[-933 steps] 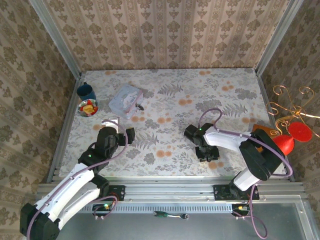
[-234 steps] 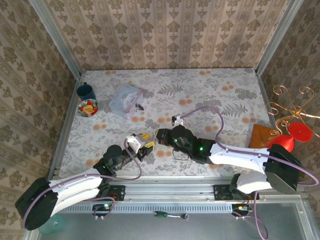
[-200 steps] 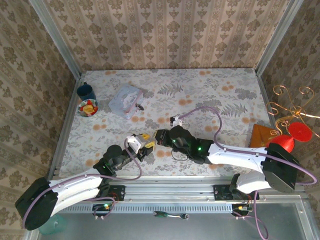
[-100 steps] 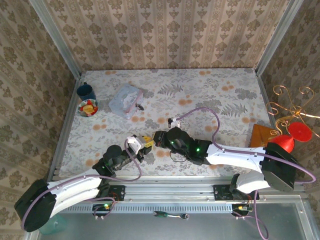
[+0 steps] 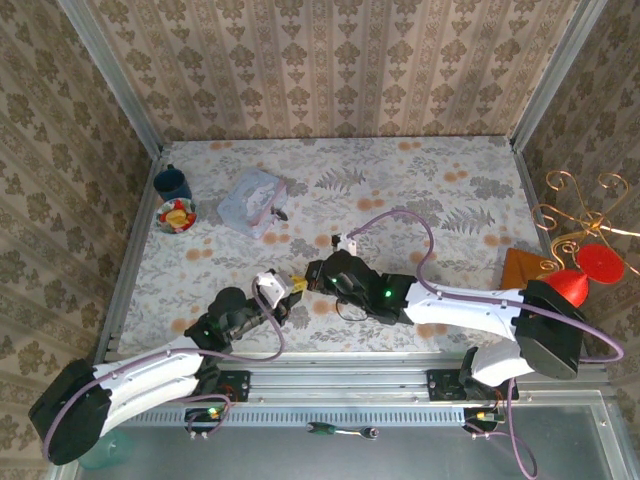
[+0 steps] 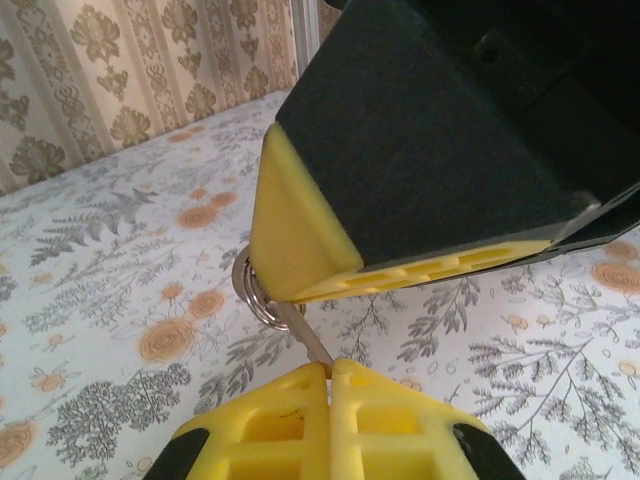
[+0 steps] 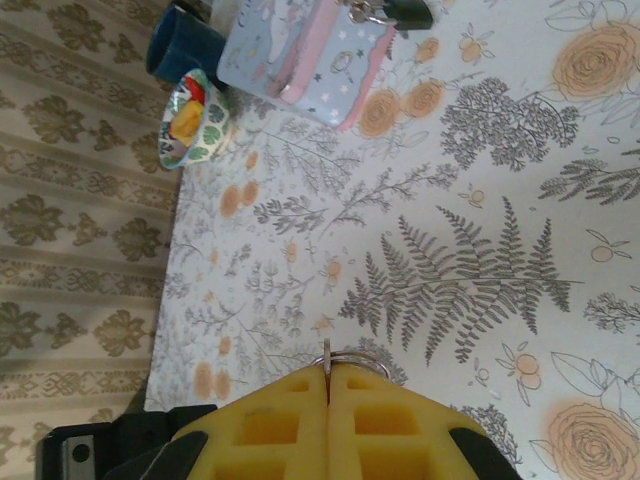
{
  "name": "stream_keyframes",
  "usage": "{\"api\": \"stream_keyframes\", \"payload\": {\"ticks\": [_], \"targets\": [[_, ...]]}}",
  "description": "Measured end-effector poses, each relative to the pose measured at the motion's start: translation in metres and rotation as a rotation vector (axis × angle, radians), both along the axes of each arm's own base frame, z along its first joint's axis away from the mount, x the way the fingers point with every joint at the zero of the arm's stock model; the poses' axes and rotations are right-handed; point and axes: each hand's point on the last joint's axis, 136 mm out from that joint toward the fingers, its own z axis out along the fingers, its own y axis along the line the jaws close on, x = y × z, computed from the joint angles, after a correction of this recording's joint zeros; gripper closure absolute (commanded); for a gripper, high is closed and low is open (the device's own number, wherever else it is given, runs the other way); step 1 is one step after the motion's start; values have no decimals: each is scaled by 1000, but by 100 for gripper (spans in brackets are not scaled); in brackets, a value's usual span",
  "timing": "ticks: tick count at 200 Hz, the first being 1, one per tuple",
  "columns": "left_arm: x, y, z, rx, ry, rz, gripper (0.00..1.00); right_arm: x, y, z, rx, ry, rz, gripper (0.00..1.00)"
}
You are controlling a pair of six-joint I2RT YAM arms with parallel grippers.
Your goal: Unlock the padlock with the key
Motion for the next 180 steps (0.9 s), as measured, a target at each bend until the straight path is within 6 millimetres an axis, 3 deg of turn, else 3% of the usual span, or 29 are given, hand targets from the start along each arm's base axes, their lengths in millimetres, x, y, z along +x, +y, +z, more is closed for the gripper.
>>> {"api": "stream_keyframes", "payload": {"ticks": [51,81,115,152,180], "targets": [[0,-2,-5,24,30,-15,100,0,-2,-6,-33,15,-4,100],[1,-2,-4,22,29,-12,100,1,-3,-6,-44,7,12,72],[7,3,1,11,12,28,100,11,-7,-6,-71,-2,69,56],[13,7,4,9,24,52,100,22,-12,10,-133,-147,231,53],[13,4,6,17,36,41,100,19,-32,18,-235,-358,361,51]]}}
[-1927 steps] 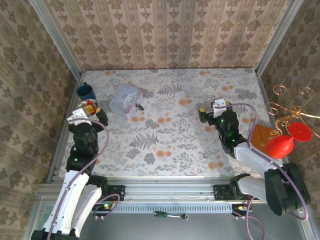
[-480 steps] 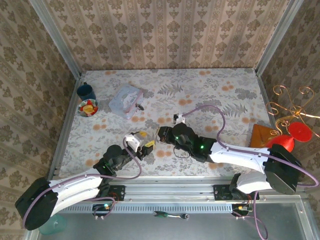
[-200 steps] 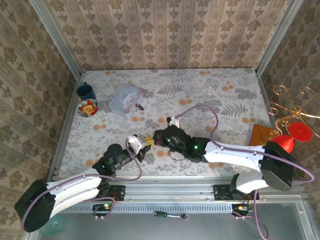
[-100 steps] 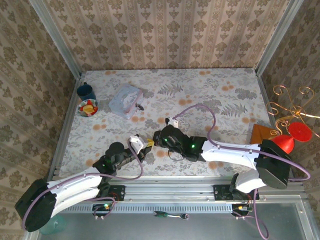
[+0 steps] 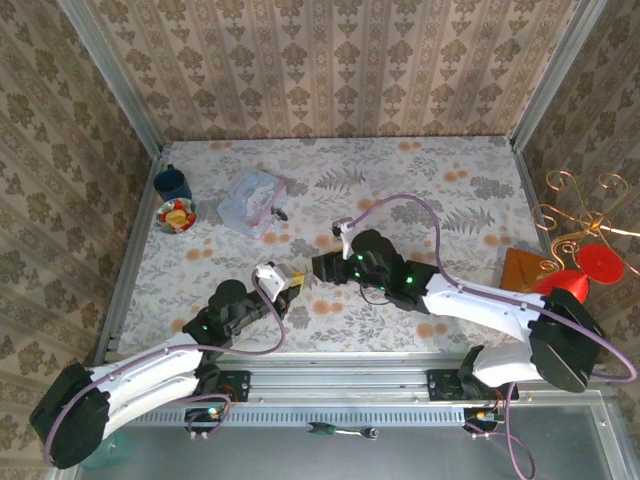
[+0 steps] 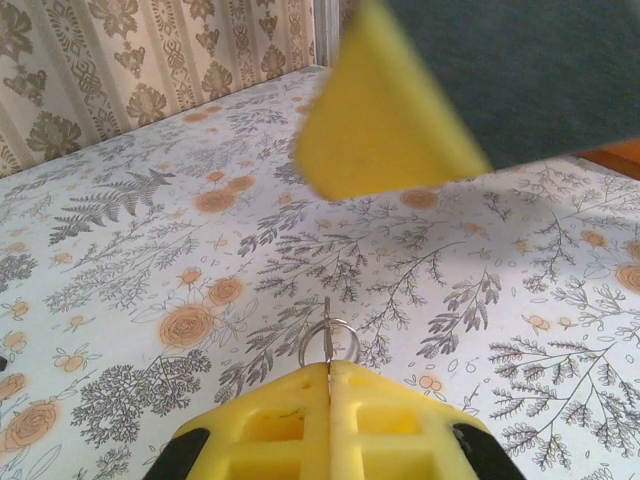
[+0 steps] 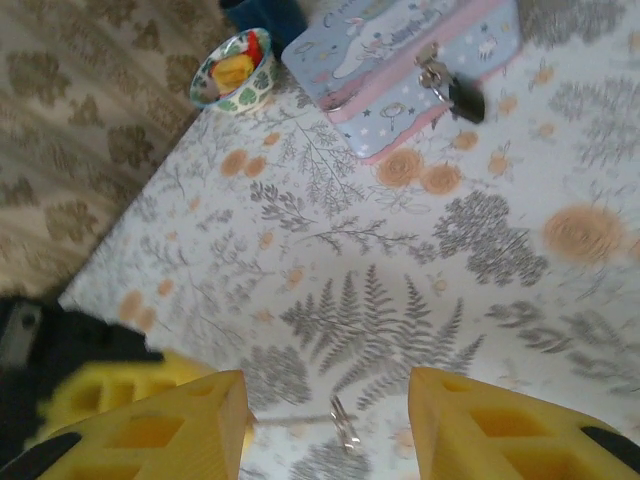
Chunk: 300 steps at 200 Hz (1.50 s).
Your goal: Unlock the padlock with the key
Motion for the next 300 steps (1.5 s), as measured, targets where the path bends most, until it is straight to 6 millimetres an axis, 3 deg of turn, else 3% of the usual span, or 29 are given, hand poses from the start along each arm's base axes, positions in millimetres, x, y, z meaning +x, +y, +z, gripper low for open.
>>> {"api": "stream_keyframes", "payload": {"ticks": [51,93,132,193,220,258,274,300], "targets": [[-4,-5,-11,23,37,-40,100,-15,-30,-34,-75,-118,208,50],[-8,-9,-15,28,55,-68,100,-27,-19,-29,-16,-155,364,50],[-11,-12,-11,9,53,-92,100,-35,-8,-41,0,-154,469,50],[-15,-15,-7,-8,44,-122,100,-39,1,-63,13,-129,535,52],[-17,-17,-6,-10,45,-135,100,-38,4,-73,9,-119,546,58],[-20,-19,-10,-3,56,-153,100,-36,6,-71,19,-138,547,60],[-21,-20,-15,7,68,-161,100,-35,7,-69,23,-149,547,66],[-22,-21,-17,13,75,-166,100,-35,7,-71,22,-138,545,91]]}}
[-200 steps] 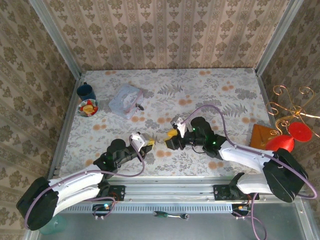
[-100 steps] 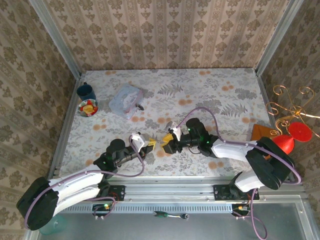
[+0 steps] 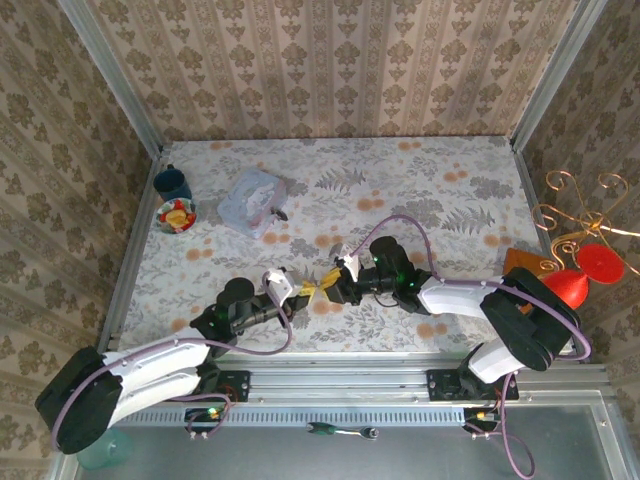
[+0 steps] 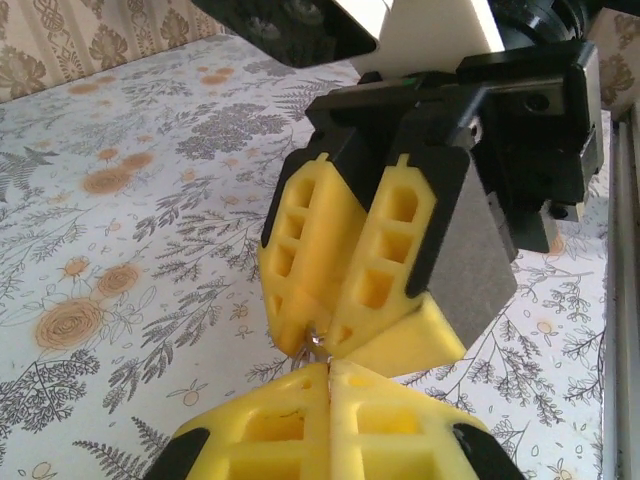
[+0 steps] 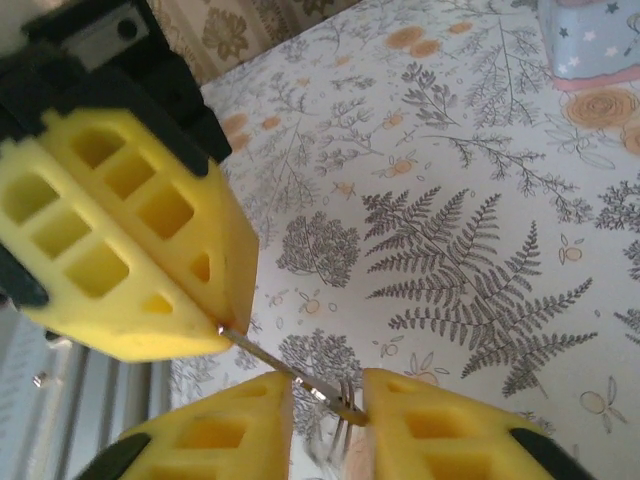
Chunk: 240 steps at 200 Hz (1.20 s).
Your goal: Unlock the padlock with the key
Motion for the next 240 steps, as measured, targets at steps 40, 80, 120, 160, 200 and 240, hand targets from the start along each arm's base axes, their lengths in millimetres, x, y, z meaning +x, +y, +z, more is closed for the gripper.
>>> {"api": "stream_keyframes", "payload": {"ticks": [40,80,120,160,200,240], "targets": [[2,-1,5,-10,-12,8,100,3,-2,-5,-19,5,-17,100],[3,-1,5,-8,-12,13,77,6,-3,-6,-23,14,-40,100],[15,6,11,-28,26,67,60,1,-4,-8,-68,10,-66,100],[20,12,23,-109,94,64,57,-10,0,11,-56,-47,-52,100],[5,2,25,-158,172,-51,58,-24,7,20,-43,-66,-16,100],[-3,-2,25,-171,204,-103,89,-33,12,21,-48,-64,10,100]]}}
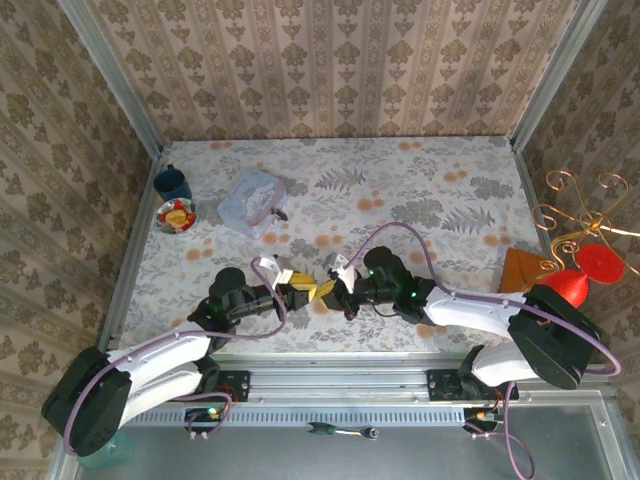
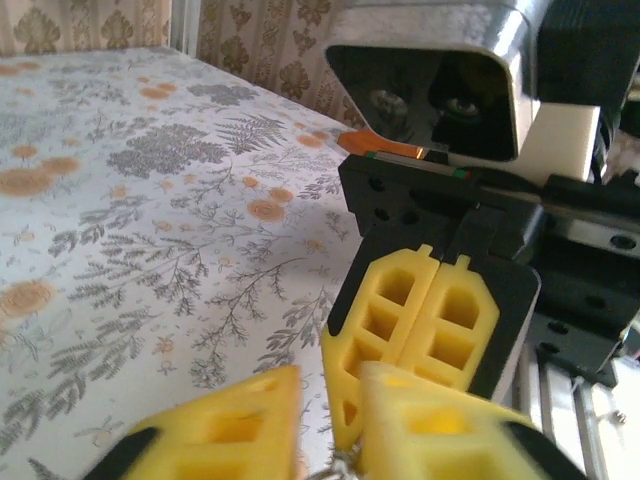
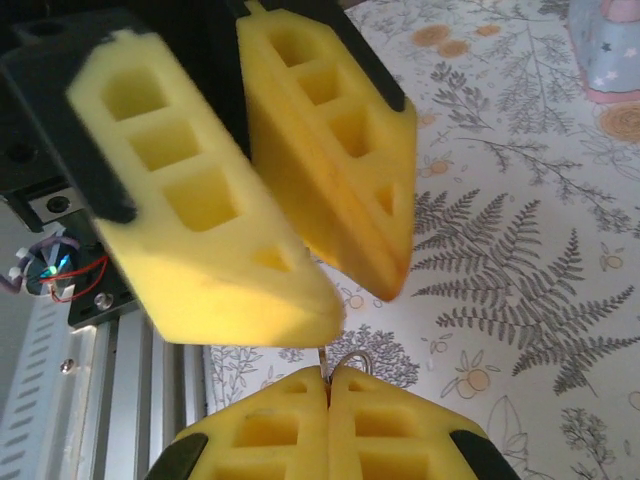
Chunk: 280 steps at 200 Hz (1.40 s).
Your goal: Unlock the padlock with the key
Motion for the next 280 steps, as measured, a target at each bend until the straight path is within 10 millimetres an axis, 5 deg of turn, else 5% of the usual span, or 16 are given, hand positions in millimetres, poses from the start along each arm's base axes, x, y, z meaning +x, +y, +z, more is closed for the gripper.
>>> {"api": "stream_keyframes", "payload": {"ticks": [41,84,110,145,185,230,280], "targets": [[-4,-3,4,-12,2,-33,100,1,-1,2,-4,-9,-14,100],[-2,-4,5,-12,1,-27,100,4,-2,4,-1,-7,-35,100],[8,-2,6,-8,43,28,100,9,-2,5,5,22,-80,71],[51,6,20,-30,238,274,100,26,-10,25,73,85,-206,45],[67,27,20,-140,393,463,100,57,-26,55,259,221,-379,44],[74,39,38,-284,473,544,100,64,-20,84,457,384,-430,45],[74,24,47,-369,520,514,100,71,-13,81,540,536,-463,45]]}}
